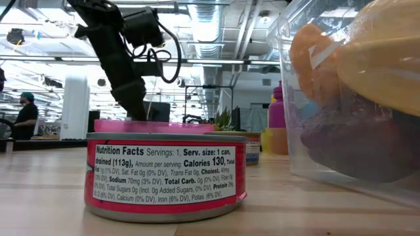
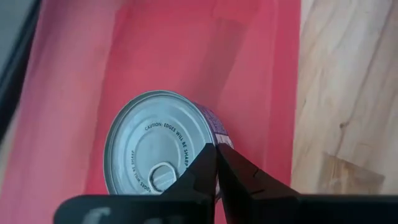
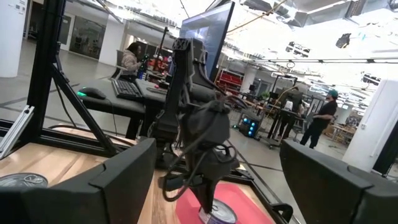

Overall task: Pick & Place Food Item
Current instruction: Put the blue tuna can into the red bin, then put the blue and pink tuna can into the red bin

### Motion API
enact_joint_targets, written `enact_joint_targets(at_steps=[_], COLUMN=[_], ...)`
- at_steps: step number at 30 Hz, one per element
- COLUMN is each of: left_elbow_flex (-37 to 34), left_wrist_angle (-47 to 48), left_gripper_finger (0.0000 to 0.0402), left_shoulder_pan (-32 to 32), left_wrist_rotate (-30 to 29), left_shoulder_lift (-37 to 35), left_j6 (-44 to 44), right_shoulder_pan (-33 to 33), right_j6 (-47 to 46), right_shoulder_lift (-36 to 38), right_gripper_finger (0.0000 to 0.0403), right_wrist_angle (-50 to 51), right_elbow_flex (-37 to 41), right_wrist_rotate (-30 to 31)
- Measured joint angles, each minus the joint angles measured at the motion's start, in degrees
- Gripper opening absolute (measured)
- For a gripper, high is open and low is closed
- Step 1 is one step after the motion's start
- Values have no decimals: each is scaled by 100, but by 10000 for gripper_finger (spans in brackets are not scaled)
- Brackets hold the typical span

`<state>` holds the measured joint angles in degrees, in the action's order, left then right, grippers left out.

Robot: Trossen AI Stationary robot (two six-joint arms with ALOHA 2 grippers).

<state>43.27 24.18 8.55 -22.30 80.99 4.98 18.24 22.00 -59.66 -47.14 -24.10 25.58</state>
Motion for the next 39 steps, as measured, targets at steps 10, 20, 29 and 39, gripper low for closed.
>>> enact_joint_targets(at_steps=[10, 20, 29, 39], left_elbow_flex=[0, 0, 4, 7], left_wrist_angle=[-102, -159, -1422, -2116], left_gripper_finger=[47, 186, 224, 201], left_shoulder_pan=[118, 99, -832, -2465], left_wrist_rotate=[175, 175, 485, 696], left_shoulder_lift=[-2, -17, -713, 156], left_j6=[-6, -210, -1052, -2707], right_shoulder_pan=[0, 0, -10, -80], right_j6=[-17, -17, -15, -15], right_shoulder_lift=[0, 0, 2, 2], right_gripper_finger=[328, 328, 328, 328], right_wrist_angle=[1, 1, -1, -1], right_elbow_flex=[0, 0, 0, 0], right_wrist_rotate=[0, 0, 1, 9])
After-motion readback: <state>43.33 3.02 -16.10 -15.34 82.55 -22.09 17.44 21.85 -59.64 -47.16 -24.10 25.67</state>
